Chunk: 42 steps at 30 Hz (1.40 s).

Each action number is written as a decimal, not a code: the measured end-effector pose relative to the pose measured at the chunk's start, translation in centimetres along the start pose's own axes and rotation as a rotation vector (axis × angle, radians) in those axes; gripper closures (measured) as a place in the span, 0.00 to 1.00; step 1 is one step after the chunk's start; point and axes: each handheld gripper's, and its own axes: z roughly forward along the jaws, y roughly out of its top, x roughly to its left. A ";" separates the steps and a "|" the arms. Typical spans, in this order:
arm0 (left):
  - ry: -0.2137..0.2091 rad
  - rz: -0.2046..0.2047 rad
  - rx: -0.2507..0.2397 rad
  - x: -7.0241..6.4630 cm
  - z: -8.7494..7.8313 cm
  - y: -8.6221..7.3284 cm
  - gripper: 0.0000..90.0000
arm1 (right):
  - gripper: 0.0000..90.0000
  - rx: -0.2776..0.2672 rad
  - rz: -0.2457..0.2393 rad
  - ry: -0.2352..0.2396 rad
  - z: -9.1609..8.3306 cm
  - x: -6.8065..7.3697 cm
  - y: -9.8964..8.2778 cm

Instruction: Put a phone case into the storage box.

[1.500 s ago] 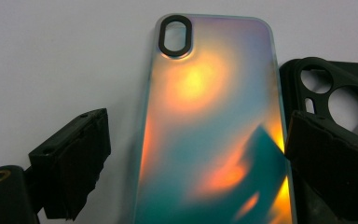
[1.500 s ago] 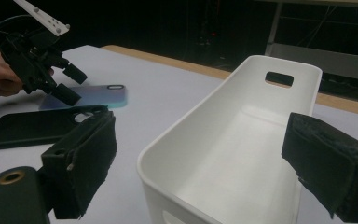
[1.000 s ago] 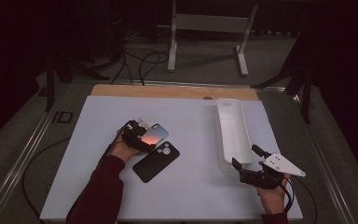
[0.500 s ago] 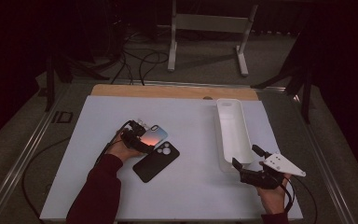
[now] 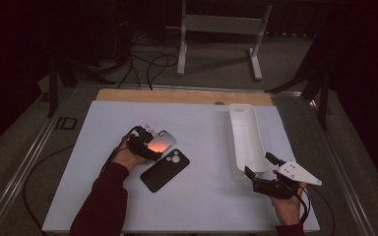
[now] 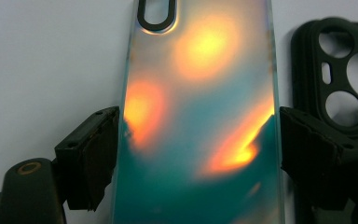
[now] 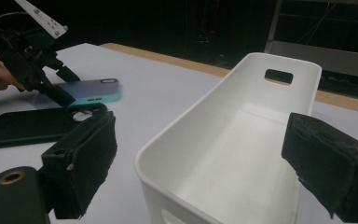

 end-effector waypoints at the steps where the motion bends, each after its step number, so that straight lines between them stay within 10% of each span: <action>1: 0.006 0.000 -0.008 0.0 -0.2 0.0 0.19 | 0.11 0.000 0.000 0.000 0.0 0.0 0.0; 22: 0.064 0.008 -0.244 -1.8 -5.5 0.7 0.19 | 0.11 0.029 0.015 0.028 0.6 0.3 0.7; 42: 0.069 0.169 -0.395 -7.0 -8.4 2.6 0.19 | 0.10 0.048 0.104 0.202 4.3 0.1 4.3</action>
